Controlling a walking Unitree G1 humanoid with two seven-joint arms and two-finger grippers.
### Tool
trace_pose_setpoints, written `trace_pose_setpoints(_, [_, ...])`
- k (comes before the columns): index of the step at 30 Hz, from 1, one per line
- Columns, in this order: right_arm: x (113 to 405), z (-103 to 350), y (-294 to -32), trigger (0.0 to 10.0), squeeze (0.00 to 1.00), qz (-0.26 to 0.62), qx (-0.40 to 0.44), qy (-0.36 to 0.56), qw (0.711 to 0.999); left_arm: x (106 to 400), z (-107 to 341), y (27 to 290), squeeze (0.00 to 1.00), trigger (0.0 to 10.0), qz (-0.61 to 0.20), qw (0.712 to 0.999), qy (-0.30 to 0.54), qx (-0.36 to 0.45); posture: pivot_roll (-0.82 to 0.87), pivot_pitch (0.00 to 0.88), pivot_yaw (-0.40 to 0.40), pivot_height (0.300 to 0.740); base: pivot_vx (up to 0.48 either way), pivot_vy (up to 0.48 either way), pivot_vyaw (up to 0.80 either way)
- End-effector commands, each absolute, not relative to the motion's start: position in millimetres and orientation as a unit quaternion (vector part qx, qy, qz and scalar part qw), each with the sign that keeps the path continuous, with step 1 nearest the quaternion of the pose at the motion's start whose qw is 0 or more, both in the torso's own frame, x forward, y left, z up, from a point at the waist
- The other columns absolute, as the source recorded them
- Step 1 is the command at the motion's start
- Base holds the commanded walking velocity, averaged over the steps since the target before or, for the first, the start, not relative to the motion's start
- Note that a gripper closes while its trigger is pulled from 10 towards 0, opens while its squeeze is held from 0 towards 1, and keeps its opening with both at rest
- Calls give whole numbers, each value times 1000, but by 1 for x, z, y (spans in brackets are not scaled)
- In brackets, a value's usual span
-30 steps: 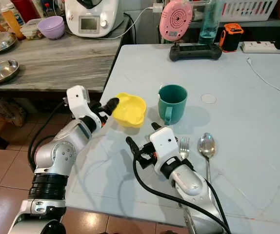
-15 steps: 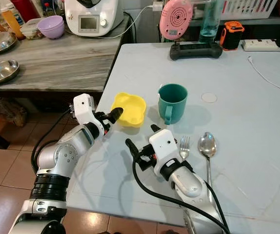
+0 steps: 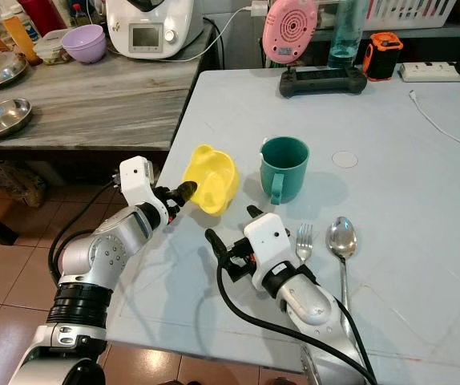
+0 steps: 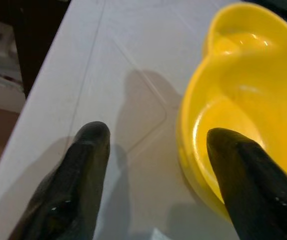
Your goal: Setting the table
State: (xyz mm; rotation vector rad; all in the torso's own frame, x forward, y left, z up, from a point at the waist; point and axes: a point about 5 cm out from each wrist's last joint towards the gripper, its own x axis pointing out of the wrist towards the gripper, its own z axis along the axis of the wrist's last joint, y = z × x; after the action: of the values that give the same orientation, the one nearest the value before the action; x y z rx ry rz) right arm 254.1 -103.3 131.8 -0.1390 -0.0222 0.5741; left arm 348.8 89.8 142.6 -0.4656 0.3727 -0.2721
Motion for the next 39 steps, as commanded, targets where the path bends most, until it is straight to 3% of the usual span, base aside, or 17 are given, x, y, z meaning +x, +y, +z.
trace_pose_setpoints(1, [252,137,-100,10000,0,287,-65,-23,955,350,143,91,0,0,-130,945,191,-231,-148,118,146,740,0,0,0])
trace_pose_setpoints(39, [255,134,-97,10000,0,292,-62,-20,954,346,144,95,0,0,-118,940,190,-257,-129,116,141,740,0,0,0])
